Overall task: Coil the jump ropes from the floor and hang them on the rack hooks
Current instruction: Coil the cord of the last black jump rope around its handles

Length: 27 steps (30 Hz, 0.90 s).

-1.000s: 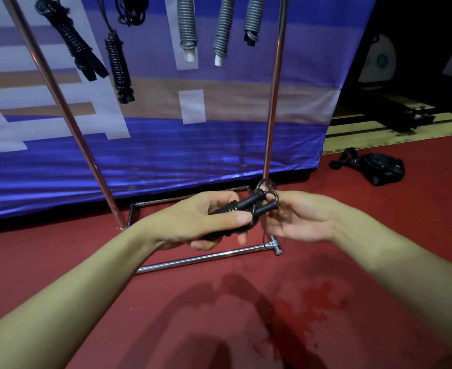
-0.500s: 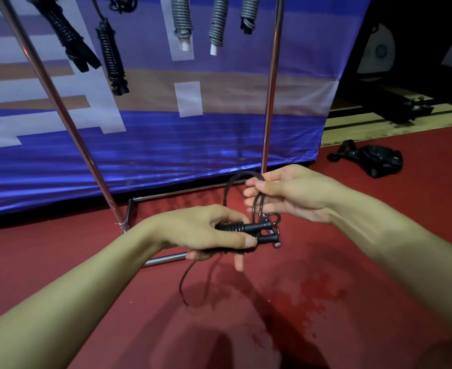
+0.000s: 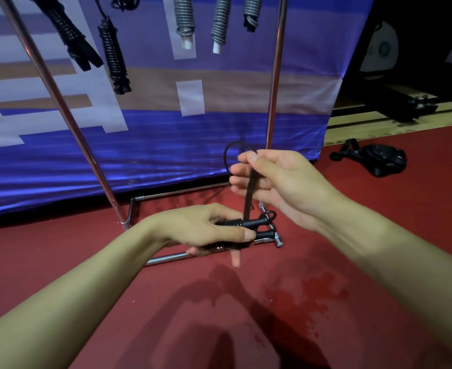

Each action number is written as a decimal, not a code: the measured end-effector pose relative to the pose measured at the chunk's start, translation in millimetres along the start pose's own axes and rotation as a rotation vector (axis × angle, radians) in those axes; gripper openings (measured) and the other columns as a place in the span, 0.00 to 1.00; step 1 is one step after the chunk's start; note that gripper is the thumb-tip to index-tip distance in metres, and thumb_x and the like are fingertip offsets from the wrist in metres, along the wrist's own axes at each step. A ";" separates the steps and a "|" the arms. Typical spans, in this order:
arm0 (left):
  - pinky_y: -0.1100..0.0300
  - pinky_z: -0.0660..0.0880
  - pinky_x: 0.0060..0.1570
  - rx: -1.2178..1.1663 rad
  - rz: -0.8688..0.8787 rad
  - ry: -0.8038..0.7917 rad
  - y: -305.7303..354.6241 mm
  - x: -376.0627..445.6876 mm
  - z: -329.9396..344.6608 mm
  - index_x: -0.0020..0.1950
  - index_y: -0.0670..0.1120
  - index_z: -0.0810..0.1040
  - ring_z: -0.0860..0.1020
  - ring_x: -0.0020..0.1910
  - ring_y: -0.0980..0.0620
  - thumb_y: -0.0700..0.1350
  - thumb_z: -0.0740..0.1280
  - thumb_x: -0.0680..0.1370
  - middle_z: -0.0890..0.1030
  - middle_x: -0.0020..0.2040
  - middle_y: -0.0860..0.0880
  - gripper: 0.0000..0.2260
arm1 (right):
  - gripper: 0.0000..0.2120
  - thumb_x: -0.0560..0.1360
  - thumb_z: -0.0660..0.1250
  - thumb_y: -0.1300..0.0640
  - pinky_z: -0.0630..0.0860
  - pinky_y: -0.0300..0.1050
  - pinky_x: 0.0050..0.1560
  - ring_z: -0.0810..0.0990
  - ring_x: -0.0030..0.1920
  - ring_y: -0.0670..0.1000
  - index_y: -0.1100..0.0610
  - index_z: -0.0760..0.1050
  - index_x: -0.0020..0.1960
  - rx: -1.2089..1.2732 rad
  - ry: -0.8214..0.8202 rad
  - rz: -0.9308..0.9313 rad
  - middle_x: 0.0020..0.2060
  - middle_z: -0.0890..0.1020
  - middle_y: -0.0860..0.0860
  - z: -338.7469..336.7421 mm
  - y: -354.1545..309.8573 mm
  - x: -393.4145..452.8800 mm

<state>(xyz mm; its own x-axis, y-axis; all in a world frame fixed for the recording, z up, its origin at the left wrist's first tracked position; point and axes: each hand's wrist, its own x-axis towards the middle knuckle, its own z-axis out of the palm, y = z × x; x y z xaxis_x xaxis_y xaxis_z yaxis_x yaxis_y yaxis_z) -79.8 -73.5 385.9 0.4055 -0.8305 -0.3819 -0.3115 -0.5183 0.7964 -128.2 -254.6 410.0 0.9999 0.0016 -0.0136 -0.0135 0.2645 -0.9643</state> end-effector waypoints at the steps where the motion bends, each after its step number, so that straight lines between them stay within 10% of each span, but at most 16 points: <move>1: 0.61 0.62 0.21 0.008 -0.007 0.002 0.3 0.8 0.1 0.49 0.45 0.76 0.66 0.22 0.46 0.52 0.64 0.85 0.88 0.46 0.47 0.12 | 0.08 0.85 0.61 0.60 0.84 0.53 0.56 0.87 0.45 0.54 0.64 0.77 0.55 0.028 0.014 -0.004 0.40 0.86 0.54 1.4 0.1 -0.6; 8: 0.64 0.61 0.21 -0.193 -0.015 0.394 -5.2 14.3 2.2 0.52 0.43 0.75 0.65 0.19 0.53 0.55 0.63 0.85 0.86 0.44 0.46 0.14 | 0.07 0.85 0.61 0.61 0.80 0.57 0.62 0.86 0.46 0.57 0.60 0.72 0.48 0.190 0.076 -0.057 0.34 0.81 0.54 -1.4 -11.4 1.7; 14: 0.62 0.72 0.29 -0.732 0.003 0.368 -8.5 12.2 3.4 0.61 0.48 0.76 0.75 0.30 0.53 0.63 0.60 0.81 0.82 0.45 0.49 0.20 | 0.11 0.79 0.65 0.52 0.81 0.53 0.62 0.85 0.57 0.56 0.60 0.74 0.46 0.151 0.017 -0.128 0.44 0.79 0.55 -4.5 -8.0 -1.7; 20: 0.64 0.66 0.27 -0.866 0.095 0.547 -14.1 7.1 -6.9 0.64 0.47 0.74 0.68 0.29 0.55 0.65 0.61 0.79 0.79 0.45 0.50 0.24 | 0.10 0.83 0.62 0.57 0.78 0.37 0.46 0.77 0.44 0.46 0.59 0.81 0.49 -0.131 0.023 -0.083 0.39 0.81 0.47 -21.5 4.9 0.4; 27: 0.64 0.60 0.26 -0.856 0.093 0.606 -7.9 8.6 -5.9 0.62 0.45 0.76 0.63 0.29 0.55 0.66 0.60 0.81 0.78 0.45 0.49 0.25 | 0.11 0.83 0.62 0.66 0.76 0.35 0.52 0.81 0.46 0.43 0.54 0.80 0.52 -0.564 -0.081 -0.427 0.45 0.84 0.43 -27.6 11.7 -4.5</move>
<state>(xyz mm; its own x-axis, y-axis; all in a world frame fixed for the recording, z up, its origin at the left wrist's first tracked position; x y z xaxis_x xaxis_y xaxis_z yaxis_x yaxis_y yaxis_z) -68.8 -75.4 379.1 0.8465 -0.4965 -0.1921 0.2517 0.0553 0.9662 -132.9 -278.1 391.6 0.9149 0.0864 0.3943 0.4020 -0.2817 -0.8712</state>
